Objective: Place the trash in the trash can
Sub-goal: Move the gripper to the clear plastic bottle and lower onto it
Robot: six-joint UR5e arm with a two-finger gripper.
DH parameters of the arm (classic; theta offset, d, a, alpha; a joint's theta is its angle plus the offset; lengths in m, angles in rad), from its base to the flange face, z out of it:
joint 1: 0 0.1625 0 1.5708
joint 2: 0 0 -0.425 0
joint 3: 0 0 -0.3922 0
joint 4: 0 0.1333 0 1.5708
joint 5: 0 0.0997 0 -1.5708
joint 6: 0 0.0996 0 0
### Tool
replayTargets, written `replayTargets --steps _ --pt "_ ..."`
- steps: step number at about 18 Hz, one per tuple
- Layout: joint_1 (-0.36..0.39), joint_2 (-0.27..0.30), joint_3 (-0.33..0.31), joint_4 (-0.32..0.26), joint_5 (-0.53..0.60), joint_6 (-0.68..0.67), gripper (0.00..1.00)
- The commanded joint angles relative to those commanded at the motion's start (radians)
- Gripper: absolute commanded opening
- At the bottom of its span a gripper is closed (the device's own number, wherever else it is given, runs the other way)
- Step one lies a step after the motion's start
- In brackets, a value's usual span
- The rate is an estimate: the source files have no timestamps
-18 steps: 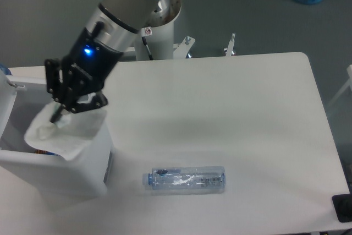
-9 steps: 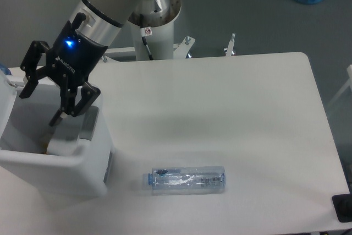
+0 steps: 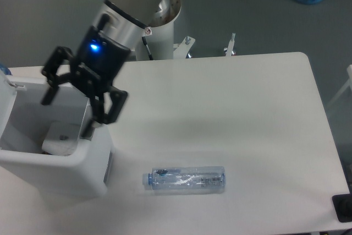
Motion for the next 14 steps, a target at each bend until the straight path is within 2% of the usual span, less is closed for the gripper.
replayTargets --steps 3,7,12,14 --pt "0.034 -0.043 0.001 -0.002 0.0 0.128 1.0" --pt "0.083 -0.094 0.014 -0.003 0.024 0.191 1.0" --pt "0.091 -0.126 0.003 -0.015 0.165 0.309 1.0" --pt "0.091 -0.144 0.008 -0.047 0.257 0.344 1.0"
